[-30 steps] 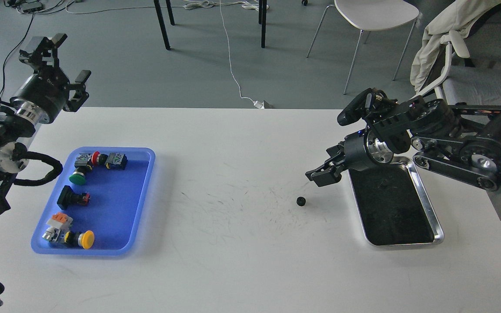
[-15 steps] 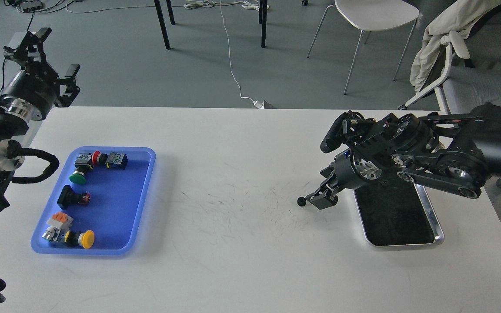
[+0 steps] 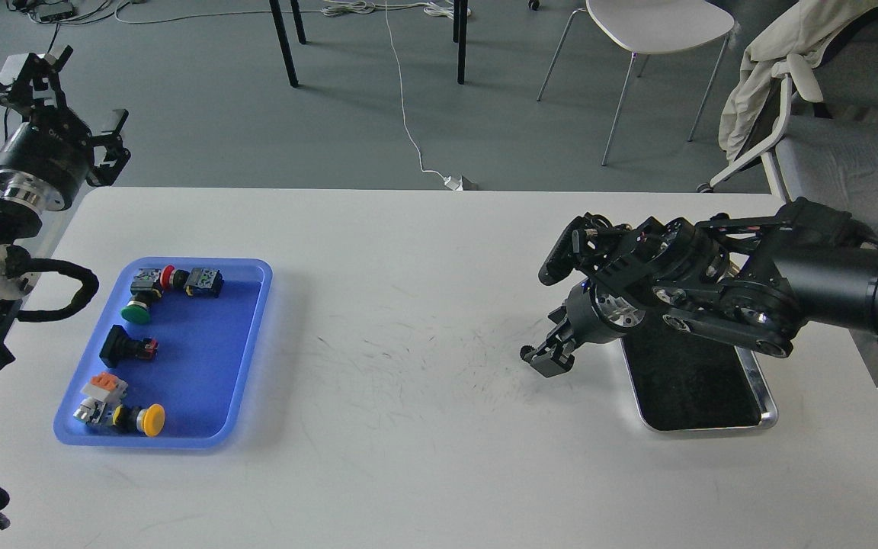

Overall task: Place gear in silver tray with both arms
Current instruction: 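Lower the right gripper onto the black gear and grasp it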

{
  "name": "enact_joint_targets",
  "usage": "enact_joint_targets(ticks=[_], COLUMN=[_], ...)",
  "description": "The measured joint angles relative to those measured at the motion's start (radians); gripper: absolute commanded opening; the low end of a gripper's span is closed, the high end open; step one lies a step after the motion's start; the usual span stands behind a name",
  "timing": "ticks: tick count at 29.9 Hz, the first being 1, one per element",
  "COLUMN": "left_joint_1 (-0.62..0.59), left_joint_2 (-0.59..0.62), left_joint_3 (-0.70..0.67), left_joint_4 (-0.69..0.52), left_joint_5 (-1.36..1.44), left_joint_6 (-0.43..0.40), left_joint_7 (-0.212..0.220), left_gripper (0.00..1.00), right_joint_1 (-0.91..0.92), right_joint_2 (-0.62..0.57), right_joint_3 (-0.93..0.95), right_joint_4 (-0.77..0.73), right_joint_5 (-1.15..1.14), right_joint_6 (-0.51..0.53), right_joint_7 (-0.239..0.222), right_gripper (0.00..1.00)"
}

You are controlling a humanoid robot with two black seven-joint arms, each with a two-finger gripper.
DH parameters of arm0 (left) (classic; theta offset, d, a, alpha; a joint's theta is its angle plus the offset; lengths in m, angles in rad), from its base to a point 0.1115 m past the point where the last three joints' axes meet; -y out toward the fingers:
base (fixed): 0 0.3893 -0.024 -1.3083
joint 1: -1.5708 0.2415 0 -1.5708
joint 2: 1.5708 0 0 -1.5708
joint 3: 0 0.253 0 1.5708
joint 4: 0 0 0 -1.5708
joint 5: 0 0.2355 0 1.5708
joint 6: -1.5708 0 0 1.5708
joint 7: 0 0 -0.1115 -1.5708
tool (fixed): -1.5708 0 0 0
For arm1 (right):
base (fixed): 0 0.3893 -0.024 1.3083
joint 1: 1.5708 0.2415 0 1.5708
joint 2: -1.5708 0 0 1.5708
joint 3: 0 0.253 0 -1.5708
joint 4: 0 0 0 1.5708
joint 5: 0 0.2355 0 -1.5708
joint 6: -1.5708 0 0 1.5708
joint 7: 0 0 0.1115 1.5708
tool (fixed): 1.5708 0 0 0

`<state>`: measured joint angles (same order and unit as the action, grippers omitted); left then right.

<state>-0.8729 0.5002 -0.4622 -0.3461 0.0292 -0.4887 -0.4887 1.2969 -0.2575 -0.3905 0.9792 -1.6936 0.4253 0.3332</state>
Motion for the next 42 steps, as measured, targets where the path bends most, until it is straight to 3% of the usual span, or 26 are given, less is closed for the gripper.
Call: enact_joint_targets(ticks=[11,13,20,42], left_joint_1=[0.000,0.000,0.001,0.002], left_joint_2=[0.000,0.000,-0.003,-0.002], left_joint_3=[0.000,0.001,0.001,0.001], left_joint_4=[0.006,0.010,0.013,0.015], left_joint_5=[0.000,0.000,0.000,0.001], left_joint_6=[0.000,0.000,0.000,0.000], left_joint_7=[0.000,0.000,0.000,0.000], left_gripper=[0.99,0.99,0.99,0.99], right_joint_1=[-0.008,-0.008,-0.013,-0.016], right_joint_2=[0.035,0.035,0.035,0.035], right_joint_3=[-0.002,-0.003,-0.007,-0.024], right_joint_4=[-0.009,-0.009,-0.009,-0.035], right_joint_5=[0.002,0.002,0.001,0.000], right_joint_6=[0.000,0.001,0.005,0.006], right_joint_7=[0.004,0.012,0.047,0.049], right_gripper=[0.68,0.60,0.49,0.25])
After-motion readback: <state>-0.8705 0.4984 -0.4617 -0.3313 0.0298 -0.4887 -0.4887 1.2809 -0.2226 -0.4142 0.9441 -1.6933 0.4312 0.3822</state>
